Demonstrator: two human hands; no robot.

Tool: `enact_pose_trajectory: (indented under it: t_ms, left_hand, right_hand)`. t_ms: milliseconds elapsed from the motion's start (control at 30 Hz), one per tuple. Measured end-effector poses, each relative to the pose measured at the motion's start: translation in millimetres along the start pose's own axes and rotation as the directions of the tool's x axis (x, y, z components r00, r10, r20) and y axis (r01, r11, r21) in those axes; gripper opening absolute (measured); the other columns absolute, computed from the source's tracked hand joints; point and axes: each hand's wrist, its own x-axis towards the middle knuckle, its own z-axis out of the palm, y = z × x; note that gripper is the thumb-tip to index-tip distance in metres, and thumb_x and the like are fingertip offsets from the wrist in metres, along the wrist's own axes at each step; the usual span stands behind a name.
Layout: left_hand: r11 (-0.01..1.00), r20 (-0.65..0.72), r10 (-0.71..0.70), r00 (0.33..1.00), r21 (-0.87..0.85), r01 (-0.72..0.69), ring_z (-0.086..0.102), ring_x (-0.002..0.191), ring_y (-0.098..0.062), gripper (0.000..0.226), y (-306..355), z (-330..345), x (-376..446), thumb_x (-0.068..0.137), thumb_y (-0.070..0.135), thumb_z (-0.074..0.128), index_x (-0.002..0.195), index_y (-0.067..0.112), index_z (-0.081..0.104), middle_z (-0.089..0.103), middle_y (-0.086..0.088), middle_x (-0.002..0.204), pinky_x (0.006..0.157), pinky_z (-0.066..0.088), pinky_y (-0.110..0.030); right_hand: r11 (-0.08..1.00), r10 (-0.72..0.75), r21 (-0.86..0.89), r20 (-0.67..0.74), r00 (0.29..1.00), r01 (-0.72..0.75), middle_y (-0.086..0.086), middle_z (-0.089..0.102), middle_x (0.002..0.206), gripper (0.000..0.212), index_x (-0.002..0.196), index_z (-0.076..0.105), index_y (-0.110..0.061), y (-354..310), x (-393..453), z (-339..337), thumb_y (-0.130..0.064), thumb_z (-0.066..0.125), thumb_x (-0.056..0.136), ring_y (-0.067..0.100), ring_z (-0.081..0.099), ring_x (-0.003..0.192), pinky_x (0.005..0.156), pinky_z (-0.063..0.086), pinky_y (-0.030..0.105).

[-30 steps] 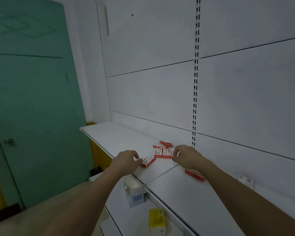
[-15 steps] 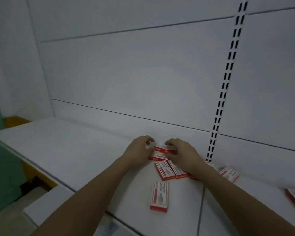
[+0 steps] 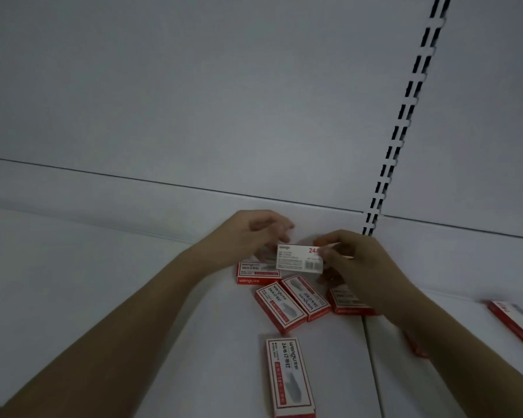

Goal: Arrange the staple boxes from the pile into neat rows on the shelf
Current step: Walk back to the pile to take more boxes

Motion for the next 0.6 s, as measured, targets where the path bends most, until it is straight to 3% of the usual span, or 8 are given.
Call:
enact_pose_trajectory:
  t_ms: [133, 200, 367, 500, 600]
  left_hand:
    - [0.994, 0.122, -0.065, 0.99, -0.08, 0.075, 0.071, 0.087, -0.023, 0.025, 7.8, 14.8, -4.0, 0.095, 0.021, 0.055, 0.12, 0.016, 0.059, 0.073, -0.005, 0.098, 0.071, 0.059, -0.028]
    - [0.99, 0.155, -0.093, 0.984, -0.094, 0.108, 0.072, 0.086, -0.025, 0.026, 6.9, 14.4, -5.6, 0.094, 0.024, 0.058, 0.119, 0.016, 0.061, 0.074, -0.006, 0.095, 0.072, 0.059, -0.028]
    - [0.991, 0.32, -0.123, 0.939, -0.017, 0.135, 0.071, 0.095, -0.019, 0.031, 2.3, 6.6, -7.5, 0.086, 0.025, 0.069, 0.116, 0.022, 0.065, 0.073, 0.001, 0.106, 0.076, 0.058, -0.028]
    - [0.993, 0.352, -0.115, 0.929, 0.019, 0.116, 0.072, 0.091, -0.016, 0.041, 2.8, 4.4, -6.2, 0.072, 0.023, 0.082, 0.109, 0.033, 0.066, 0.074, 0.007, 0.1, 0.072, 0.058, -0.027]
    - [0.995, 0.253, -0.059, 0.966, 0.092, 0.036, 0.073, 0.084, -0.013, 0.041, 1.6, 8.8, -5.3, 0.07, 0.023, 0.083, 0.105, 0.037, 0.067, 0.073, 0.013, 0.096, 0.067, 0.059, -0.026]
  right_hand:
    - [0.994, -0.084, -0.071, -0.09, 0.992, 0.077, -0.008, 0.069, 0.085, 0.01, 0.096, 0.064, -0.023, 9.4, -18.0, -10.9, -0.016, 0.056, 0.093, 0.009, 0.07, 0.068, 0.057, 0.055, 0.019]
    - [0.98, -0.17, -0.117, -0.066, 0.983, 0.162, -0.013, 0.067, 0.091, 0.014, 0.097, 0.063, -0.029, 9.2, -20.9, -12.3, -0.017, 0.057, 0.092, 0.004, 0.068, 0.078, 0.062, 0.053, 0.016]
    - [0.908, -0.385, -0.148, 0.073, 0.92, 0.391, -0.014, 0.067, 0.1, 0.024, 0.094, 0.067, -0.028, 1.7, -21.0, -12.2, -0.006, 0.062, 0.087, 0.008, 0.062, 0.102, 0.085, 0.053, 0.028]
    - [0.928, -0.365, -0.031, 0.124, 0.923, 0.371, -0.014, 0.066, 0.106, 0.033, 0.091, 0.067, -0.03, 6.1, -20.2, -17.6, 0.002, 0.062, 0.085, 0.009, 0.06, 0.11, 0.086, 0.055, 0.032]
    - [0.945, -0.312, -0.056, 0.127, 0.941, 0.321, -0.016, 0.066, 0.109, 0.037, 0.101, 0.061, -0.03, 10.9, -17.7, -17.2, 0.003, 0.062, 0.086, 0.002, 0.058, 0.112, 0.086, 0.056, 0.028]
